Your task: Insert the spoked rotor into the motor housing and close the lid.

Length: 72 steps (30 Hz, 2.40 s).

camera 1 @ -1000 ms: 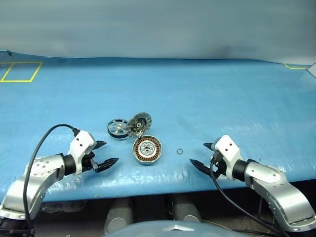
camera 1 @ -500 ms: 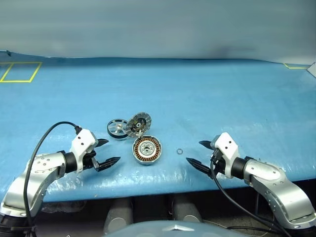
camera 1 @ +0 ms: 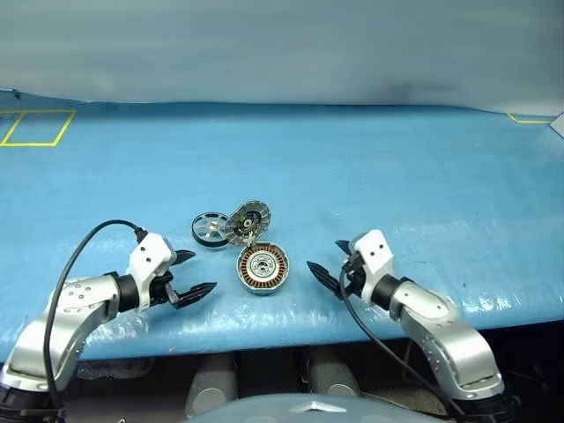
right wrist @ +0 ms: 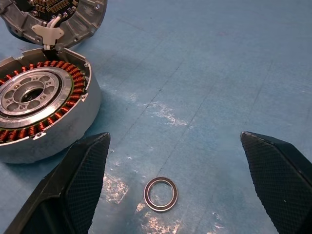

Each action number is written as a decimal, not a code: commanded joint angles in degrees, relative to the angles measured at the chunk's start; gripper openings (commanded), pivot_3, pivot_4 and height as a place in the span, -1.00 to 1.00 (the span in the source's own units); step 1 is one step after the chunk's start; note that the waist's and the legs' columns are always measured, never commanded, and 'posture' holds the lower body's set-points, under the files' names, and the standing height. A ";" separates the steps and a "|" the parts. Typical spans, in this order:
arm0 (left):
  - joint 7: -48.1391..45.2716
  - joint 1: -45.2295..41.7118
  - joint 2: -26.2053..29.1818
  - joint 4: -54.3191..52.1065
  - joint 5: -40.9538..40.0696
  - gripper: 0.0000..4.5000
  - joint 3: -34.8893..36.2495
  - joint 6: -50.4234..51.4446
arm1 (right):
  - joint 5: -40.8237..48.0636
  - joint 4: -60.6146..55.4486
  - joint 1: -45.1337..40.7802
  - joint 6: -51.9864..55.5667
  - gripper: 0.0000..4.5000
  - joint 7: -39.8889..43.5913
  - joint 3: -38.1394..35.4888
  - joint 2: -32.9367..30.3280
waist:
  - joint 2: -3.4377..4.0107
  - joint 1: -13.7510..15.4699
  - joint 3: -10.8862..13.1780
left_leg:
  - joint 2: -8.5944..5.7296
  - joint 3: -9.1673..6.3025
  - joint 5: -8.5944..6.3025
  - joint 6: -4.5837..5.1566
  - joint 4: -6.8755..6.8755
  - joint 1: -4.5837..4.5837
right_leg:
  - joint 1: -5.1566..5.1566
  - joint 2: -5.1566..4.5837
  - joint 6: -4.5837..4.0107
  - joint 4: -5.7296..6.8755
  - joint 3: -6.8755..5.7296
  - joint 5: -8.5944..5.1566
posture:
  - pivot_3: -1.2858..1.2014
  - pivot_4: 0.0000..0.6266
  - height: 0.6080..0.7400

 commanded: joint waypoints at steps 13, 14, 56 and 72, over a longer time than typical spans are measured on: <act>0.25 -0.63 -0.09 -1.93 -0.15 1.00 -0.71 -0.84 | -3.20 5.19 4.10 -6.70 0.92 -2.58 1.98 3.79 | 0.03 -0.04 0.00 | 0.04 0.02 -0.01 -0.01 -0.01 0.03 | 0.00 0.01 0.00 0.01 -0.01 0.00 | 0.03 -0.52 1.00; 0.27 -0.67 -0.09 -1.91 -0.15 1.00 -0.71 -0.82 | -3.51 5.48 4.33 -6.99 0.82 -2.72 2.11 3.85 | 0.02 -0.03 0.00 | 0.04 0.02 -0.01 -0.01 -0.01 0.03 | 0.00 0.01 0.00 0.01 0.00 0.00 | 0.03 -0.52 1.00; 1.32 0.09 -0.88 -2.06 0.27 1.00 -1.26 -1.70 | -6.17 -0.76 -12.27 1.81 -0.69 2.88 13.09 4.28 | 0.02 -0.07 0.00 | 0.18 0.20 -0.18 -0.01 0.06 0.05 | -0.05 0.04 -0.01 0.02 -0.06 0.00 | 0.03 -0.52 1.00; 1.57 -0.13 -0.93 -1.84 0.07 1.00 -1.61 -1.48 | -5.82 3.44 -11.65 0.47 -0.69 3.66 17.13 8.51 | 0.03 -0.15 0.01 | 0.20 0.20 -0.18 -0.01 0.06 0.07 | -0.05 0.06 -0.01 0.05 -0.07 0.00 | 0.03 -0.52 1.00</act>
